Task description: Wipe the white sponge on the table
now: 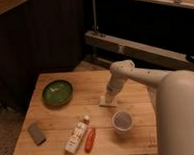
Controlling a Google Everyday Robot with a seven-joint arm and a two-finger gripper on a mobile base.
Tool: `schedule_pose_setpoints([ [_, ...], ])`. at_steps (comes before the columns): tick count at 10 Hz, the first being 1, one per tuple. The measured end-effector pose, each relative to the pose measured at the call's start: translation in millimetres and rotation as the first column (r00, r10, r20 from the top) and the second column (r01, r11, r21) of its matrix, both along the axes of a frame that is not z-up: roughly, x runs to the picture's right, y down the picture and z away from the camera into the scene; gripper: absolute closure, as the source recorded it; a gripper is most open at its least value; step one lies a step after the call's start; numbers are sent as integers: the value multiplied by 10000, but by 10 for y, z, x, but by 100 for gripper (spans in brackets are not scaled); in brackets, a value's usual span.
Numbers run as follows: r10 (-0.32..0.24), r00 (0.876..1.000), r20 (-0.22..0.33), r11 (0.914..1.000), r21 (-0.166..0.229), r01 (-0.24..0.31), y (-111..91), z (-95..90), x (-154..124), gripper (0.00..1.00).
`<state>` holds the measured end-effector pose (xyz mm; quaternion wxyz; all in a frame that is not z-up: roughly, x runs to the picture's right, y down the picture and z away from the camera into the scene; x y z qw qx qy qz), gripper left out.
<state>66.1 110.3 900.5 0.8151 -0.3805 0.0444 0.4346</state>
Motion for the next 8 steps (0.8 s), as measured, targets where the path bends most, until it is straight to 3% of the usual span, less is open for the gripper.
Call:
schedule_pose_setpoints([
  [2,-177,9987,479,9998,0,177,-151,49,-239,89],
  [8,-63,9910,1336,10000,19,61,-425,238,-299,89],
])
